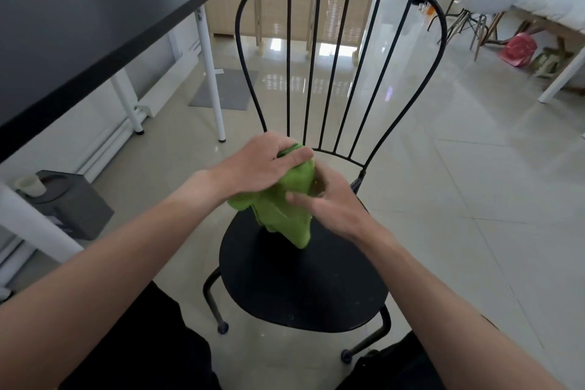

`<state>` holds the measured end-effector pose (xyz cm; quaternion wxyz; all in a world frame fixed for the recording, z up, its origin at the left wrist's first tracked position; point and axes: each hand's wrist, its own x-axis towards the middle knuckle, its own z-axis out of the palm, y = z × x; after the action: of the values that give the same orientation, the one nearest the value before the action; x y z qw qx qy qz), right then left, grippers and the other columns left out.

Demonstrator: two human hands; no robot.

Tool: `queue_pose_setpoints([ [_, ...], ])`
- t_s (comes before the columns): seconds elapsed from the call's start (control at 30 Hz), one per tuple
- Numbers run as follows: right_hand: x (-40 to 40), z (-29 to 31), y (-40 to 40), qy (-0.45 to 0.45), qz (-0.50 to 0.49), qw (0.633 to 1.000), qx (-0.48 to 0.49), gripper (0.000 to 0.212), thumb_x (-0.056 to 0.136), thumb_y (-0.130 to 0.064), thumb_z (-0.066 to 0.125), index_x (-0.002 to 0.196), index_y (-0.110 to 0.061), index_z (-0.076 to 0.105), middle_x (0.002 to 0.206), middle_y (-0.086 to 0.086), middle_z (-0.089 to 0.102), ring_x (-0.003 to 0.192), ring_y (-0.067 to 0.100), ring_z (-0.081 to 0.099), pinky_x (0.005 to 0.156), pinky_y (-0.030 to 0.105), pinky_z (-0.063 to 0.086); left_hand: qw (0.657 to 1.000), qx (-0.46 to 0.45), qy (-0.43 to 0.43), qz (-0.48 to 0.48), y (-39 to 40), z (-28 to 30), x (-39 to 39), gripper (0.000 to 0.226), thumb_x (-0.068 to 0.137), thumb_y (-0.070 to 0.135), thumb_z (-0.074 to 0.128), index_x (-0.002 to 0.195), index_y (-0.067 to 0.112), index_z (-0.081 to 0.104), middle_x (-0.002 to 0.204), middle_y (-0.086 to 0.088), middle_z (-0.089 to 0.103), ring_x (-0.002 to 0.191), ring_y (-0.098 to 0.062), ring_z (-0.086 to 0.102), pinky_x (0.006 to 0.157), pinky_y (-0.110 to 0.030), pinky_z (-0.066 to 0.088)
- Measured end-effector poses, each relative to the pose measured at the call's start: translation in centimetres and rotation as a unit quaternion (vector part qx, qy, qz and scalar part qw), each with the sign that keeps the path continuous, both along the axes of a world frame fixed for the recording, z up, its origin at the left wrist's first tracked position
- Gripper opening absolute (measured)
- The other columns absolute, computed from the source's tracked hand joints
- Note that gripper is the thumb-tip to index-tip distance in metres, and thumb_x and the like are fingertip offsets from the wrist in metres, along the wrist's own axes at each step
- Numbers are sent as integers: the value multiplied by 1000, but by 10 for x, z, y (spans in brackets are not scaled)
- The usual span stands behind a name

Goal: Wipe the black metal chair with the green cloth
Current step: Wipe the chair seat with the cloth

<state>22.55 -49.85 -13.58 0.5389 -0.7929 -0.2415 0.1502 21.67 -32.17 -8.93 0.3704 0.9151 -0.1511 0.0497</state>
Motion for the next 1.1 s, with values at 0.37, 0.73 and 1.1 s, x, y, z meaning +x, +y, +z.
queue_pose_setpoints([
  [0.37, 9, 2, -29, -20, -7, 1000, 2, 9, 86, -11, 75, 84, -2, 73, 82, 18, 72, 79, 37, 69, 71, 49, 59, 998, -8, 7, 62, 34, -60, -37, 10, 94, 24, 64, 92, 19, 73, 79, 2, 69, 75, -12, 63, 68, -33, 49],
  [0.73, 55, 19, -28, -45, -157, 987, 1, 17, 95, -8, 59, 81, 0, 63, 89, 26, 65, 87, 43, 67, 69, 49, 61, 993, 1, -30, 113, 12, -6, 12, 24, 98, 20, 60, 79, 6, 66, 64, -4, 60, 57, -11, 54, 70, -43, 52],
  [1.1, -40, -54, -85, -122, -13, 981, -150, 26, 86, -18, 73, 68, -13, 54, 62, -1, 51, 58, 10, 42, 59, 34, 39, 998, 53, 25, -9, -3, -95, -87, 38, 95, 43, 48, 115, 19, 69, 111, 7, 70, 101, -10, 65, 92, -32, 50],
])
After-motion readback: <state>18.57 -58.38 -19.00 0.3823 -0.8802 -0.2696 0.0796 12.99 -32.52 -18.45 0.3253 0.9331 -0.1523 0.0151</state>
